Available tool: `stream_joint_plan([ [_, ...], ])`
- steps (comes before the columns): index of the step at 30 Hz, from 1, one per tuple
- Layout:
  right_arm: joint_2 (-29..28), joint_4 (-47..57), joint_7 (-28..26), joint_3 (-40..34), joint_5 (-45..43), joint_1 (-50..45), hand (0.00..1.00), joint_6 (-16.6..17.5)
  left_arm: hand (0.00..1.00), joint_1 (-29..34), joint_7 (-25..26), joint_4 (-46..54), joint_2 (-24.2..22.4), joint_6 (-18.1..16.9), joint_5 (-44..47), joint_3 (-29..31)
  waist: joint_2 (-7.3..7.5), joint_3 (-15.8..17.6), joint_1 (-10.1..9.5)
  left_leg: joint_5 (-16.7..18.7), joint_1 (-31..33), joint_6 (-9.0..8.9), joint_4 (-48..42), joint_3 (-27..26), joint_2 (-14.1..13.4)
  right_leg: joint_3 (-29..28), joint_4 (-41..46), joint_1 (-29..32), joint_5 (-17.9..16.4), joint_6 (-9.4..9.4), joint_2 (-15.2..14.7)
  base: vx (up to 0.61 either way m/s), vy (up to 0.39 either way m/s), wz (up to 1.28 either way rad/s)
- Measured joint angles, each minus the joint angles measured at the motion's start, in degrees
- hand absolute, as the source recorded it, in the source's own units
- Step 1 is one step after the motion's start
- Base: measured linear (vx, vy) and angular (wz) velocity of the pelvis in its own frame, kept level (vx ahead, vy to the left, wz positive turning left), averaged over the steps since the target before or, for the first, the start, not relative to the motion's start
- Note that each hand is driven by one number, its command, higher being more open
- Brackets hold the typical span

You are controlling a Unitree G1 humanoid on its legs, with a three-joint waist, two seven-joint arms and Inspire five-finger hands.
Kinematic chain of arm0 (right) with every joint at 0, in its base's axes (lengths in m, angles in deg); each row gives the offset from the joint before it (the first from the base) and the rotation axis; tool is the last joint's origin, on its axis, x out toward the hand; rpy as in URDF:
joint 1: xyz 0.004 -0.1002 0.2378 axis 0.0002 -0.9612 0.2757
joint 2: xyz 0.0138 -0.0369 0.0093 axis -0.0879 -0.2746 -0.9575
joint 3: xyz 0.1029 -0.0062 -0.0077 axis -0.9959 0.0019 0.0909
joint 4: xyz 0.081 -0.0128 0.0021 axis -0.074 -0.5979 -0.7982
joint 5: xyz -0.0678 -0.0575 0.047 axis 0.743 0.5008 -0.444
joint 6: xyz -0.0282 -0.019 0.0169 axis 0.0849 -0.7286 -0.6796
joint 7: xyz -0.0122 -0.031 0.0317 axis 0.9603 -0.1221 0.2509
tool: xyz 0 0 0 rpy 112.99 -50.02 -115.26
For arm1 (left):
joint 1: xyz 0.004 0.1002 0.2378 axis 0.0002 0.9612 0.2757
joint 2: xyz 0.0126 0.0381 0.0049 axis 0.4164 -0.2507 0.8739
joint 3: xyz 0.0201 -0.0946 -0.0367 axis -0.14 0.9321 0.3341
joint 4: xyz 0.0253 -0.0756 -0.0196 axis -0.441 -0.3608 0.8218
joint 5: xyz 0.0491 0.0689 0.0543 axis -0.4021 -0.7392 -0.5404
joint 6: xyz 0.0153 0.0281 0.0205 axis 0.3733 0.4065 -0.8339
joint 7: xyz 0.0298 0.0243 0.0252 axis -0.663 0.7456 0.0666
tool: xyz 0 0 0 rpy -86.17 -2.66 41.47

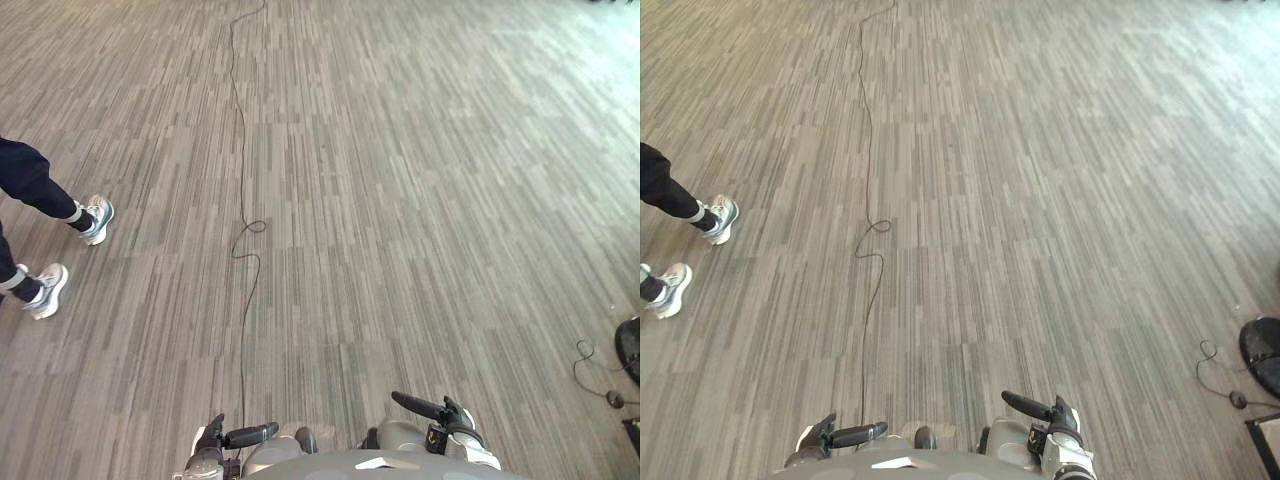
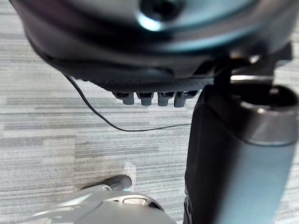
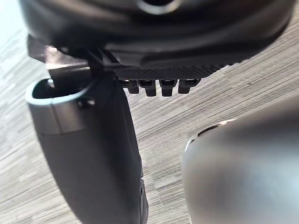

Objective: Pick up cushions and gather them together orderly.

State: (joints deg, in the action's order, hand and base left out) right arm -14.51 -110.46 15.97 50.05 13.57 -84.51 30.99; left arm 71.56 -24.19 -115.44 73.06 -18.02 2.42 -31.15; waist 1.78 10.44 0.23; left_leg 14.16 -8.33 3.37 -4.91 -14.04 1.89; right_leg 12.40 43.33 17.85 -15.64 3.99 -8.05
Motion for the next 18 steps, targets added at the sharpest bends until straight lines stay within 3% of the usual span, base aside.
stream_joint_plan([
  [3, 0.70, 0.17, -0.07, -1.09, -0.01, 1.04, 1.00, 0.41, 1.00, -0.58, 0.14, -0.20, -0.43, 0.57, 0.00, 0.22, -0.85, 1.02, 0.53, 1.01, -3.46, -1.63, 1.96, 1.10, -0.73, 1.71, -6.20, 4.25, 0.21, -0.37, 2.91, 0.44, 0.073, 0.27],
  [4, 1.38, 0.50, -0.03, -1.68, 0.04, 1.10, 1.00, 0.53, 1.00, -1.09, 0.04, -0.18, -0.95, 0.72, -0.04, 0.20, -1.98, 1.84, 0.89, 1.69, -5.80, -2.81, 2.89, 2.61, -1.87, 1.76, -10.75, 5.66, 1.60, -1.14, 5.90, 0.56, 0.019, 0.61],
  [6, 1.81, 0.23, 0.05, -2.17, 0.40, 0.33, 1.00, 0.25, 1.00, -0.92, -0.36, -0.18, -0.94, 0.69, -0.15, 0.24, -1.90, 1.90, 1.50, 2.89, -8.21, -4.89, 2.63, 4.33, -2.29, 1.55, -16.10, 6.26, 6.24, -4.54, 8.61, 0.55, -0.029, 0.73],
  [7, 1.26, 0.26, 0.15, -2.29, 0.58, -1.80, 1.00, -0.18, 1.00, -0.27, -0.77, 0.16, -0.89, 0.71, -0.70, 2.25, -0.60, 1.23, 1.54, 4.35, -9.64, -6.90, -0.70, 5.39, -1.66, 2.64, -19.97, 4.89, 12.07, -9.33, 9.65, 0.55, -0.089, 0.55],
  [8, 1.08, 0.26, 0.18, -2.30, 0.63, -2.50, 1.00, -0.31, 1.00, -0.19, -0.77, 0.32, -0.91, 0.69, -0.69, 3.06, -0.29, 1.14, 1.76, 4.84, -9.47, -7.27, -2.82, 5.59, -1.54, 1.88, -20.05, 4.37, 14.85, -11.75, 9.68, 0.85, -0.111, 0.64],
  [9, 2.14, 0.86, -0.02, -2.95, 0.71, -2.85, 1.00, -1.20, 1.00, -1.00, -0.49, 1.45, -3.07, 0.78, -0.65, 5.08, -2.49, 1.99, 1.84, 5.51, -4.95, -7.22, -17.16, 4.19, -4.50, 3.37, -19.34, 1.76, 12.57, -11.84, 10.39, 0.86, -0.095, 0.25],
  [10, 2.40, 3.01, 0.31, -2.66, 1.19, -3.61, 1.00, -1.44, 1.00, -0.27, -0.54, 3.85, -4.15, 0.67, -0.66, 7.20, -4.04, 2.27, 1.39, -0.08, 5.00, -5.98, -39.78, 2.47, -8.67, 2.45, -22.88, -2.19, 10.58, -11.88, 11.79, 0.84, -0.082, 0.13],
  [11, 2.44, 3.03, 0.31, -2.66, 1.20, -3.61, 1.00, -1.44, 1.00, -0.26, -0.54, 3.89, -4.19, 0.67, -0.66, 7.23, -4.12, 2.31, 1.38, -0.10, 5.28, -5.96, -40.09, 2.42, -8.80, 2.44, -22.93, -2.25, 10.56, -11.89, 11.91, 0.79, -0.074, -0.38],
  [12, 2.98, 3.86, 0.57, -2.30, 1.16, -3.21, 1.00, -1.64, 1.00, -0.31, -0.48, 5.35, -5.94, 0.70, -0.64, 8.94, -5.62, 3.42, 0.91, -0.15, 10.68, -5.83, -53.36, 0.92, -13.11, 0.68, -25.04, -6.55, 9.86, -12.77, 14.20, 0.61, -0.039, -0.63],
  [13, 2.70, 3.96, 1.10, -1.79, 1.07, -2.82, 1.00, -1.70, 1.00, -0.56, -0.56, 6.22, -5.72, 0.77, -0.62, 9.87, -5.00, 4.12, 0.06, 0.17, 13.75, -6.15, -59.47, 0.16, -15.59, -0.81, -25.84, -10.93, 8.85, -13.43, 14.78, 0.59, -0.024, -0.71],
  [14, 2.39, 3.96, 1.31, -1.37, 0.96, -2.52, 1.00, -1.77, 1.00, -0.51, -0.53, 7.07, -5.43, 0.75, -0.56, 9.84, -4.43, 4.55, -0.03, 0.53, 15.01, -6.19, -60.44, 0.26, -15.90, -1.67, -26.55, -13.38, 8.46, -13.88, 14.79, 0.53, -0.006, -0.69],
  [15, 1.39, 4.51, 1.68, 0.96, 0.88, -2.23, 1.00, -1.74, 1.00, -0.39, -0.48, 9.22, -4.92, 0.13, -0.43, 9.80, -2.96, 4.81, -0.83, 1.08, 19.73, -5.44, -59.13, 0.33, -16.70, -4.21, -29.23, -19.27, 7.68, -13.99, 14.42, 0.48, 0.016, -0.60],
  [17, 0.25, 4.85, 1.68, 2.29, 0.39, -2.23, 1.00, -1.45, 1.00, -0.50, -0.45, 10.47, -4.69, -0.44, -0.37, 9.81, -1.82, 4.24, -1.61, 1.84, 23.85, -5.41, -54.77, 0.02, -16.72, -5.36, -30.82, -21.81, 5.84, -12.23, 13.57, 0.46, 0.032, -0.55],
  [18, -0.64, 5.00, 1.54, 3.08, 0.01, -1.90, 1.00, -1.35, 1.00, -1.09, -0.49, 10.93, -4.87, -0.87, -0.34, 9.74, -1.81, 4.24, -2.42, 2.28, 27.75, -5.30, -47.53, -0.09, -16.59, -5.84, -32.09, -24.21, 3.79, -11.20, 12.96, 0.46, 0.078, -0.42],
])
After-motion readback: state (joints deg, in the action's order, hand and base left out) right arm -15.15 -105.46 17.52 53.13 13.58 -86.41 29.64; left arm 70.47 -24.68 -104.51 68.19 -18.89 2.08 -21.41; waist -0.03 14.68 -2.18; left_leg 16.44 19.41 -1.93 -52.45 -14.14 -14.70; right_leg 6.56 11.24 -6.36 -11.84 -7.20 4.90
